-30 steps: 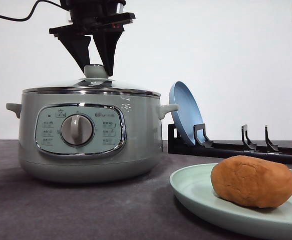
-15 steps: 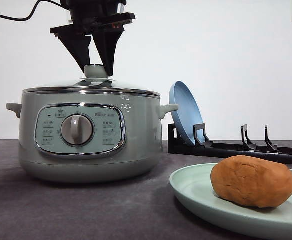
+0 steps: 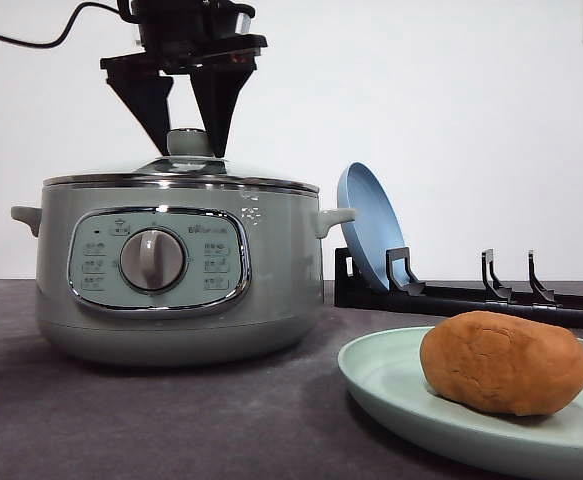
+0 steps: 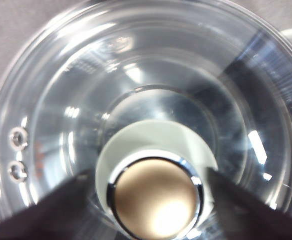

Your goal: Transfer potato from steamer to green plate

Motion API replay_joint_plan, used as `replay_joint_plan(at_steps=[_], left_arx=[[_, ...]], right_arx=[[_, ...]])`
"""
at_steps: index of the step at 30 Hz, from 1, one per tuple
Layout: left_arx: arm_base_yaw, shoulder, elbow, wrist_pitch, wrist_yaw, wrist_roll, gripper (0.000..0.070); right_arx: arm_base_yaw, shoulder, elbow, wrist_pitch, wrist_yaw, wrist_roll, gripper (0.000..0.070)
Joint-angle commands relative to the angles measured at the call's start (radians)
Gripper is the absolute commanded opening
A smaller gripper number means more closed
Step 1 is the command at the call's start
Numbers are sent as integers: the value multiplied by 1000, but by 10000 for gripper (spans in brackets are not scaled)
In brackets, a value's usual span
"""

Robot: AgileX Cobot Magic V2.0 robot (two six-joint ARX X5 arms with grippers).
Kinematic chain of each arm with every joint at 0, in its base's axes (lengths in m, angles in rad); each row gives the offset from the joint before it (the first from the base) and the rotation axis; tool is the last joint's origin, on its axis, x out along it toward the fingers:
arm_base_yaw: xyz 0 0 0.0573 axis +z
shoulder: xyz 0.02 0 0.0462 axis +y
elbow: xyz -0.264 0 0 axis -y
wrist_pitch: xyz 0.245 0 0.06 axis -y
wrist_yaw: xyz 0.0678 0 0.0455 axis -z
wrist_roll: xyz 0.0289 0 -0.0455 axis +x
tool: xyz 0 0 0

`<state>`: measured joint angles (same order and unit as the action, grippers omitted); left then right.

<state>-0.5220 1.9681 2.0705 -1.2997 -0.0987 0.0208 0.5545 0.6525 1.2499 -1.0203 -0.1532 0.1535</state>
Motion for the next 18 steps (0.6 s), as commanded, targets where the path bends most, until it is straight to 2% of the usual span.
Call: replay_joint_plan(at_steps=[1,3,10,18], left_arx=[[-6,18,17,-11,-6,26,623],[-6,2,19,-7,-6,23,650],[-7,-91,22,-13,-6,6,650],[-17,-254,22,-68,-6,-53,649]], right_arx=[[4,5,11,10,4,-11,622],[4,5,11,10,4,-11,622],[4,5,11,9,4,-11,622],[4,5,11,9,4,-11,622]])
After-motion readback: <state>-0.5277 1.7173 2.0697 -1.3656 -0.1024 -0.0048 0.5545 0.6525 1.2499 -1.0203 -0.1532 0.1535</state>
